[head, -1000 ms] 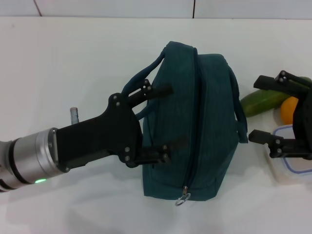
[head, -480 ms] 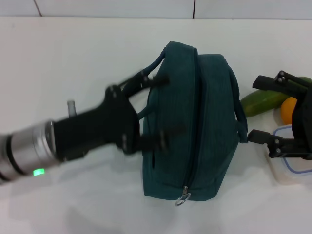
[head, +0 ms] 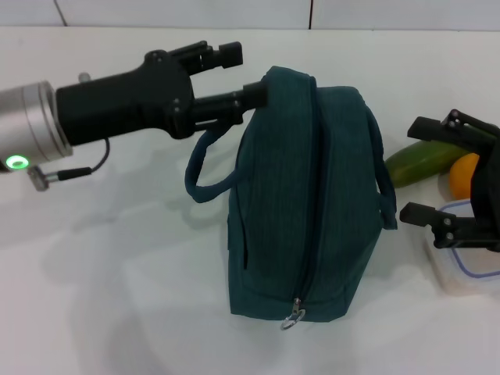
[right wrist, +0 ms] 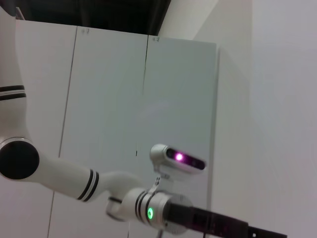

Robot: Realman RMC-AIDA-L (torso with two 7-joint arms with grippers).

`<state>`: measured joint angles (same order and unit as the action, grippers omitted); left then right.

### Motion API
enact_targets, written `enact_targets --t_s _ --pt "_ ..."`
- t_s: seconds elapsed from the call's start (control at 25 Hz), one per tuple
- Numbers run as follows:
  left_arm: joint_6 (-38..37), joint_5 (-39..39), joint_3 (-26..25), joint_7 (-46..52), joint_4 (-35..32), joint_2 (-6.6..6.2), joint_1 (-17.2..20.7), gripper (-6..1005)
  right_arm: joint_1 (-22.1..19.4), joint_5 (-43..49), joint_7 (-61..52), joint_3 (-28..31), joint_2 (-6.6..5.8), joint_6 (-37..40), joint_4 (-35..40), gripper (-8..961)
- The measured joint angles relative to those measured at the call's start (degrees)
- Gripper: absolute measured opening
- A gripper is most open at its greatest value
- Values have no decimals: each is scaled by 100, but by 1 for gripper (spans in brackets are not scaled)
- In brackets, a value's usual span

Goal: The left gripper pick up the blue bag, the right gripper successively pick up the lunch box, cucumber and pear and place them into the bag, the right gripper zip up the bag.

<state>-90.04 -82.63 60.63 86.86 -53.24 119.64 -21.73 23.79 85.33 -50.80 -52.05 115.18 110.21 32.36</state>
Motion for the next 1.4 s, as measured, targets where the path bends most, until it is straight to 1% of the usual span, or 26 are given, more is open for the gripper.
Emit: enact_targets --t_s 0.12,0.16,0.2,0.28,0.36,0.44,0.56,0.68,0.84,0.92,1.24,1.4 --pt "-24 -73 15 776 -538 -9 86 804 -9 0 0 4 -3 0 13 883" --pt "-28 -79 82 1146 -891 -8 190 802 -9 0 -1 6 -6 0 15 883" --pt "-28 -80 106 1233 -977 -7 228 800 -8 0 -1 9 -8 0 17 883" --pt "-13 -92 321 1696 -1546 -6 436 796 -4 -3 -1 11 -10 -1 25 883" --pt "71 -135 497 1980 -1936 0 628 794 -1 -6 -1 11 -15 0 47 883" --pt "336 -200 763 2198 -2356 15 927 794 3 -8 -1 11 -16 10 83 882" --pt "850 -309 1186 2380 -2751 16 1303 794 3 -9 -1 12 -11 24 101 882" --pt "1248 -510 1516 2573 -2899 13 1437 793 -1 -9 -1 11 -12 22 104 882" --pt "1813 -914 1929 2872 -2931 13 1419 793 -7 -9 3 -8 -8 15 104 881" --pt "1970 -1106 2076 3039 -2941 14 1372 793 -22 -9 22 -17 -6 11 104 881" --pt "2122 -1483 2272 3517 -2972 16 1190 780 -52 4 62 7 -5 36 49 881" --pt "2124 -1595 2281 3676 -2810 14 1041 767 -65 8 66 11 -5 44 42 880"
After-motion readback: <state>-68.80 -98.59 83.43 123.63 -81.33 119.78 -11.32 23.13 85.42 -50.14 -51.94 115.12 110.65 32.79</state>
